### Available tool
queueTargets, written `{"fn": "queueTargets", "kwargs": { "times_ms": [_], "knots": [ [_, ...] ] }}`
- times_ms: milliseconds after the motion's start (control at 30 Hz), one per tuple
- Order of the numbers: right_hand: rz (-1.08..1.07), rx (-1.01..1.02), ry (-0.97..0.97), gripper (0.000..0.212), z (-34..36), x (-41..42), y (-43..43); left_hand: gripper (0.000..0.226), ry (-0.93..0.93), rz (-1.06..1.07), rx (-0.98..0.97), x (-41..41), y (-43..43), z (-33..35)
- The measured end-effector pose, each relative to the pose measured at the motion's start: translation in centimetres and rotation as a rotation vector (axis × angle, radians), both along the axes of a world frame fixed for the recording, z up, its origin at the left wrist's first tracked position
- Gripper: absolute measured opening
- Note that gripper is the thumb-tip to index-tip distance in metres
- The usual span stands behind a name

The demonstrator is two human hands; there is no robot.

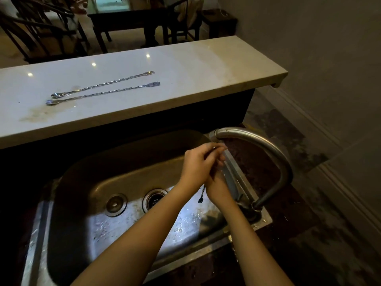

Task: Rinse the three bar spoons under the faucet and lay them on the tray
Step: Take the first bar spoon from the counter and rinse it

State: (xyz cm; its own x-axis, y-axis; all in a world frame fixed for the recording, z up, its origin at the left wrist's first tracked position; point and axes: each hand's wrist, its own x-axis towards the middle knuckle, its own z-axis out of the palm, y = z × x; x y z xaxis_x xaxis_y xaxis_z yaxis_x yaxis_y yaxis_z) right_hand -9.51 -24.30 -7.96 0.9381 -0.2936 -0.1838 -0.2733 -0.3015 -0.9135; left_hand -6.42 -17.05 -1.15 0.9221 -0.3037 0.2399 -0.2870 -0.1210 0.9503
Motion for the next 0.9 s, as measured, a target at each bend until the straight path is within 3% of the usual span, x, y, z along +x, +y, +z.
{"fn": "queueTargets", "kwargs": {
  "times_ms": [300,500,633,733,900],
  "knots": [
    [0.071,0.083,-0.176,0.027,-0.1,0.2,-1.0,0.021,-0.076,0.182,0.068,3.4,3.4,1.6],
    [-0.078,-0.085,-0.113,0.022,-4.0,2.6,0.3,0.04,-0.46,0.499,0.594,5.0,9.3,3.5],
    [-0.048,-0.303,-0.037,0.019,-7.2,4.1,1.1,0.062,-0.389,0.509,1.057,6.1,13.6,3.5],
    [0.038,-0.389,0.085,0.022,-9.6,4.6,1.2,0.066,-0.411,0.48,1.157,6.7,15.2,3.2],
    [0.143,-0.582,0.257,0.027,-12.9,4.7,0.9,0.07,-0.377,0.524,1.144,7.4,15.9,3.3]
  ]
}}
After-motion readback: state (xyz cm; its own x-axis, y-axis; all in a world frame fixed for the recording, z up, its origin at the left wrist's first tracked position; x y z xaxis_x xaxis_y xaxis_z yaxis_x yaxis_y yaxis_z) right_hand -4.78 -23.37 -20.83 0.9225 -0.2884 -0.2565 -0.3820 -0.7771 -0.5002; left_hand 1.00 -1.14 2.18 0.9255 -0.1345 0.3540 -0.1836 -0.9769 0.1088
